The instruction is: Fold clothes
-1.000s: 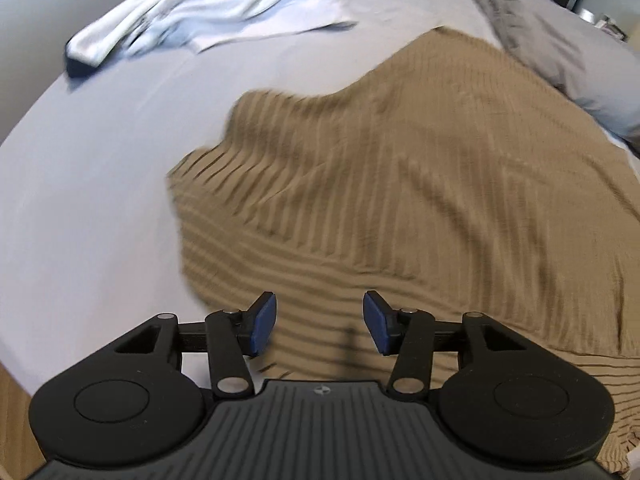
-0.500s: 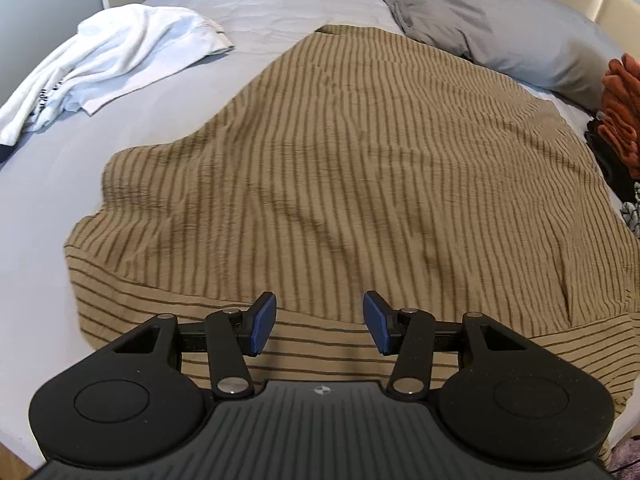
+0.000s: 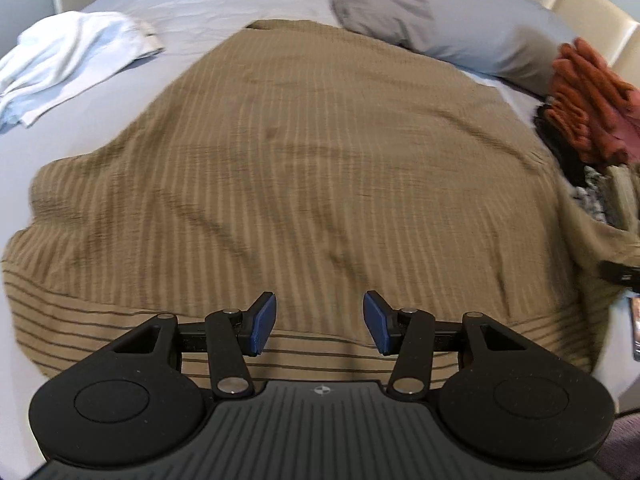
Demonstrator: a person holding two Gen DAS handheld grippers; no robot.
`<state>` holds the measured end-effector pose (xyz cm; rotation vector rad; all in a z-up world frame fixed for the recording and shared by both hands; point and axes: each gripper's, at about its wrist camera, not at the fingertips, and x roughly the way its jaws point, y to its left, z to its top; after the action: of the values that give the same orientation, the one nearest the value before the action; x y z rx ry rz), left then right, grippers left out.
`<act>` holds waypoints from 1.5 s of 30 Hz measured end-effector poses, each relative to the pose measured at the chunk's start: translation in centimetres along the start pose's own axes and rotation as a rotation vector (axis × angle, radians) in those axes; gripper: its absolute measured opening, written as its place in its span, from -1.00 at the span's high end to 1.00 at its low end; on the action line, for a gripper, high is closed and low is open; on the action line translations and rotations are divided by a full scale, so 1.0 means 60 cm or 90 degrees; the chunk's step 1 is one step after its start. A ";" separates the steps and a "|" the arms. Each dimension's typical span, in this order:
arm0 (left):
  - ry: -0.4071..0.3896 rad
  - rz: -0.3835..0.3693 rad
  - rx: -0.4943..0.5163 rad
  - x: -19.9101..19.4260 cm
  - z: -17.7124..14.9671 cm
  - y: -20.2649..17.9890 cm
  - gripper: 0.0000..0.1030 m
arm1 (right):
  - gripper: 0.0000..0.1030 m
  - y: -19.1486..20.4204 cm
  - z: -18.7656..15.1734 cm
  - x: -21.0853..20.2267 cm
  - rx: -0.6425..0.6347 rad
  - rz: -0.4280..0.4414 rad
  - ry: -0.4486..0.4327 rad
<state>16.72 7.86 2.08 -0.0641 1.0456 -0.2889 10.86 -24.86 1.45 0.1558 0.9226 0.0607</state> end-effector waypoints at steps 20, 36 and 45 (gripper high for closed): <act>0.030 -0.061 0.068 0.025 -0.012 -0.058 0.05 | 0.08 0.128 -0.071 0.008 -0.151 0.102 0.081; 0.029 -0.115 0.185 0.057 -0.021 -0.147 -0.12 | 0.01 0.038 -0.119 -0.032 -0.208 0.054 0.100; 0.065 -0.110 0.190 0.121 -0.014 -0.168 0.38 | -0.01 -0.007 -0.160 -0.031 -0.250 0.022 0.116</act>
<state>17.34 -3.67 -2.54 0.1313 1.0895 -0.6076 2.09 -24.46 -2.85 -0.2015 1.0710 0.2898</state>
